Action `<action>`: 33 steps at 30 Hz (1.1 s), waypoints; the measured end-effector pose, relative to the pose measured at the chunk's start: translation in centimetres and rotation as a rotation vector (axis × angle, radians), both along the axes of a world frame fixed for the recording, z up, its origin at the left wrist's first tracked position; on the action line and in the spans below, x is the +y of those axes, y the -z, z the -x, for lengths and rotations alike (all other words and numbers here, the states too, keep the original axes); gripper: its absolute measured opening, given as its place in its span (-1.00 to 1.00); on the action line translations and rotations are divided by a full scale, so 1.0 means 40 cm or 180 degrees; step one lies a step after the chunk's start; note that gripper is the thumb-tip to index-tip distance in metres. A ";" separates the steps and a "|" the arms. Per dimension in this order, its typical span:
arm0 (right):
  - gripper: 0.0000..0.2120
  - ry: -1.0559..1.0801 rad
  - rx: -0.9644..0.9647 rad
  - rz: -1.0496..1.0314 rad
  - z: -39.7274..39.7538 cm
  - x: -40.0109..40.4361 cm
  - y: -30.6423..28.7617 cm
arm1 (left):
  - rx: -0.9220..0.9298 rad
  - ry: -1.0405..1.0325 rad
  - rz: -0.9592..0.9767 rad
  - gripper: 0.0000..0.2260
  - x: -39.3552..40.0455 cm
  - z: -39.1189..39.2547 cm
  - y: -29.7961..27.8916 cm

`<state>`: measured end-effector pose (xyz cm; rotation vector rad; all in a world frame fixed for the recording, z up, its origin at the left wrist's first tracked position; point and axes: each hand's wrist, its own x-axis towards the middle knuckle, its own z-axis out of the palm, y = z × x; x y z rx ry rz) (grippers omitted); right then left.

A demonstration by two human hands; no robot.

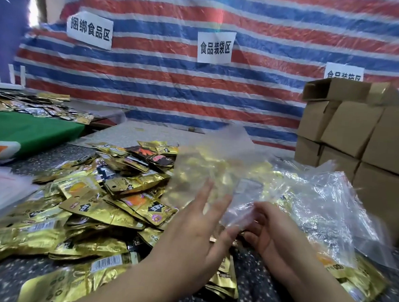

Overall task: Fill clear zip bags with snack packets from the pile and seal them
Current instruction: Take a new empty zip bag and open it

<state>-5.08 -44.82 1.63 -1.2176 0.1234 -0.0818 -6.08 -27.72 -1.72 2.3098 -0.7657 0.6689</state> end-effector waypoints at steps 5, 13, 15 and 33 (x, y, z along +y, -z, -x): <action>-0.70 0.0899 -0.1278 0.1513 0.016 0.001 -0.006 | 0.0465 -0.0359 0.0281 -0.36 0.010 -0.010 -0.002; -0.88 0.1246 -0.2905 0.3079 0.052 0.034 0.004 | -0.0389 0.0077 0.1073 -0.75 0.017 0.003 -0.035; -0.93 0.0946 -0.2715 0.2922 0.054 0.047 0.011 | -0.0490 0.0183 0.1088 -0.75 0.013 0.012 -0.038; -0.74 0.0492 -0.2817 0.5137 0.084 0.078 0.013 | 0.0832 0.0264 0.2603 -0.82 0.013 0.005 -0.056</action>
